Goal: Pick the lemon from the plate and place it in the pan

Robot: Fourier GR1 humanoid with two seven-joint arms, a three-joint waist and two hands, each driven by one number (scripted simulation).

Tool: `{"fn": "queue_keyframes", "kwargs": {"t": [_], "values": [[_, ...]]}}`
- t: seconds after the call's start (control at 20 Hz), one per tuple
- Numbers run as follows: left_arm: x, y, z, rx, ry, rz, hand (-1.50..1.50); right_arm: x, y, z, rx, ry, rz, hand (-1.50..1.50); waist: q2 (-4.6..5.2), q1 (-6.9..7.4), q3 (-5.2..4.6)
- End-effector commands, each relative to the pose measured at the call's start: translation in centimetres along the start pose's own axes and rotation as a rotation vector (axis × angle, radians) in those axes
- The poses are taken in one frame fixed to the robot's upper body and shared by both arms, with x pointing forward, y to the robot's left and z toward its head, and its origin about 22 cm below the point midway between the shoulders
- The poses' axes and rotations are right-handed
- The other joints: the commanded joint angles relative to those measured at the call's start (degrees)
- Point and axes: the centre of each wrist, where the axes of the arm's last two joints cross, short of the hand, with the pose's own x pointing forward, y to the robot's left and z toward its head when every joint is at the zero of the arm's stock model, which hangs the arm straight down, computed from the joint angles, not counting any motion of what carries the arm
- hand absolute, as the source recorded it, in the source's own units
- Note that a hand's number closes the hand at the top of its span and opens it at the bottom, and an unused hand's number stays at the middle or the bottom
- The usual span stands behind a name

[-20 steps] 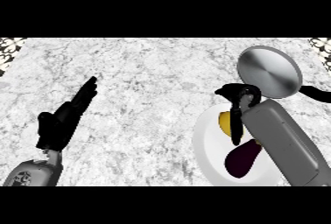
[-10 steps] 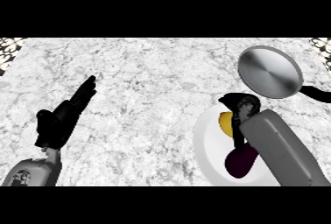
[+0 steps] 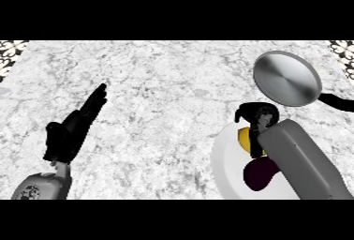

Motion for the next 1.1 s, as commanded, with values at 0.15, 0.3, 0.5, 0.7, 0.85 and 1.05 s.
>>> {"fn": "queue_keyframes", "kwargs": {"t": [0.15, 0.3, 0.5, 0.7, 0.85, 1.05], "values": [[-1.0, -0.2, 0.3, 0.005, 0.005, -0.018, 0.0, 2.3, 1.1, -0.3, 0.055, -0.04, 0.007, 1.5, 0.65, 0.01, 0.56], [-1.5, 0.9, -0.6, 0.0, 0.005, -0.021, 0.0, -0.5, 2.0, 0.0, -0.034, -0.038, 0.019, 1.5, 0.71, -0.17, 0.57], [1.2, 2.2, -0.1, 0.01, -0.003, 0.012, 0.0, 1.3, -0.6, 3.2, -0.167, -0.101, -0.037, 1.5, 0.55, -0.08, 0.57], [-0.1, 0.4, 0.3, -0.009, 0.006, 0.003, 0.0, 6.1, -1.9, 5.4, -0.473, -0.017, -0.248, 1.5, 0.24, 0.36, 0.58], [-0.4, 0.5, -0.3, 0.01, 0.017, 0.001, 0.0, 8.2, -3.4, 8.7, -0.744, 0.034, -0.444, 1.5, -0.04, -0.48, 0.54], [0.0, 0.5, -0.6, -0.001, 0.0, 0.007, 0.0, 11.8, -3.5, 11.7, -1.079, 0.081, -0.443, 1.5, 0.34, 0.29, 0.49]]}}
